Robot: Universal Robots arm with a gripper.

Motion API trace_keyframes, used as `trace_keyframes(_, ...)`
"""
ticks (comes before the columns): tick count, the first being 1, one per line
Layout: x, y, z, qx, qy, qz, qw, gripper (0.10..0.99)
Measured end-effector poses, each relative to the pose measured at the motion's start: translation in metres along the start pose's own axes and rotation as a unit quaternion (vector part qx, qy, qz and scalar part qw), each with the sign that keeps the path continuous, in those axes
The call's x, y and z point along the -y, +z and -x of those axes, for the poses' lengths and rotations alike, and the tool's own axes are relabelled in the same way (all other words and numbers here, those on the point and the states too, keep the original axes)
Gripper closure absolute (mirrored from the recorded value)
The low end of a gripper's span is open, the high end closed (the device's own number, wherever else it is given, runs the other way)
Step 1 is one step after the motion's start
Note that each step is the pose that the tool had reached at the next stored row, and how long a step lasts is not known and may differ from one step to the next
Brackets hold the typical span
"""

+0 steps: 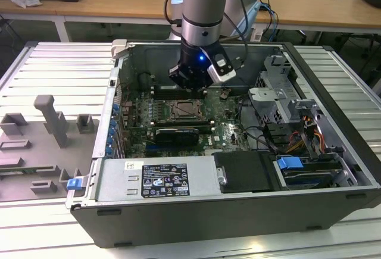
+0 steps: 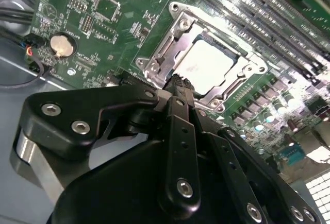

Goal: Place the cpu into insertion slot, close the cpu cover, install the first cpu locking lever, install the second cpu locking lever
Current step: 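Install the second cpu locking lever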

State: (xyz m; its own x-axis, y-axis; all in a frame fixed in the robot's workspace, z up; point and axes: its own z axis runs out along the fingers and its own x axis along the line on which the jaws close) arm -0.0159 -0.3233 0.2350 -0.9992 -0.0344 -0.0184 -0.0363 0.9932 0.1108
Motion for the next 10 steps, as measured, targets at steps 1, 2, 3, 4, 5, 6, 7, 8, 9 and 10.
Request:
trace_keyframes(1,0.0029,-0.0003,-0.0002,0.0,0.0,0.0,1.0,0.98)
trace_keyframes(2,0.005,-0.0006,-0.0003,0.0,0.0,0.0,1.0,0.98)
trace_keyframes(3,0.006,-0.0007,-0.0003,0.0,0.0,0.0,1.0,0.98)
trace_keyframes(4,0.0075,-0.0011,-0.0004,0.0,0.0,0.0,1.0,0.98)
trace_keyframes(5,0.0077,-0.0026,-0.0004,0.0,0.0,-0.0001,1.0,0.98)
trace_keyframes(6,0.0073,-0.0059,-0.0003,0.0,0.0,-0.0001,1.0,0.98)
trace_keyframes(7,0.0069,-0.0096,-0.0002,0.0,0.0,0.0,1.0,0.98)
trace_keyframes(8,0.0066,-0.0125,-0.0002,0.0,0.0,-0.0001,1.0,0.98)
trace_keyframes(9,0.0066,-0.0152,-0.0001,0.0,0.0,0.0,1.0,0.98)
trace_keyframes(10,0.0073,-0.0154,-0.0001,0.0,0.0,0.0001,1.0,0.98)
